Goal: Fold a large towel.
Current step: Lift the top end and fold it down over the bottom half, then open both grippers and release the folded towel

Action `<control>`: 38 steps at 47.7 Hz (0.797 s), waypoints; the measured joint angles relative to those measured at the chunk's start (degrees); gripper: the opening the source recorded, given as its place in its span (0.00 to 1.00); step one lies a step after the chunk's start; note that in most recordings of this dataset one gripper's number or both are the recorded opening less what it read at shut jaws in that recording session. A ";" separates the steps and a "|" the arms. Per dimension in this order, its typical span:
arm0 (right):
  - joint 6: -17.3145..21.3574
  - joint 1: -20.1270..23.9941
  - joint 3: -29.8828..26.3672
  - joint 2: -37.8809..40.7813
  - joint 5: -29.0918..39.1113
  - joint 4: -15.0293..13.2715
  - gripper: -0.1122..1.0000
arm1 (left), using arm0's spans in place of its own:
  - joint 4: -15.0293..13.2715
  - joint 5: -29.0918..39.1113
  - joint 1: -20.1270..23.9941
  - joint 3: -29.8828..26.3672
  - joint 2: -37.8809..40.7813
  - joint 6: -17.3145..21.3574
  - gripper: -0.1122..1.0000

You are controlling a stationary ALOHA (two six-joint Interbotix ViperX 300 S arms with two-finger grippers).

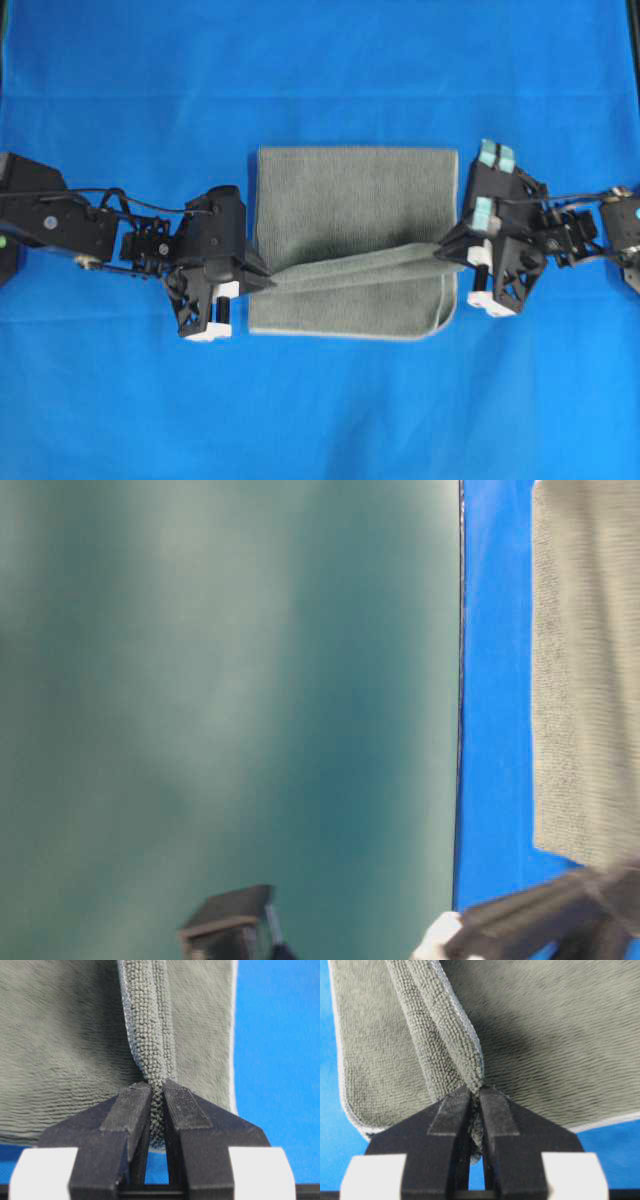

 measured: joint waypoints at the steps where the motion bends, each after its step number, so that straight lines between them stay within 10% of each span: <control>1: 0.26 0.18 0.09 0.62 -0.62 0.09 0.13 | 0.00 -0.09 -0.09 0.00 0.18 -0.18 0.14; 19: 1.14 2.11 -0.44 3.34 -3.25 0.62 0.15 | 0.00 0.00 -1.32 -0.53 0.44 -0.35 0.23; 30: 0.97 5.71 -2.29 3.43 -2.02 0.79 0.70 | 0.00 2.64 -3.25 -0.62 0.18 -0.26 0.71; 38: 0.97 9.84 -5.27 2.72 2.81 0.79 0.67 | 0.00 5.01 -5.36 -1.05 -3.16 -0.53 0.69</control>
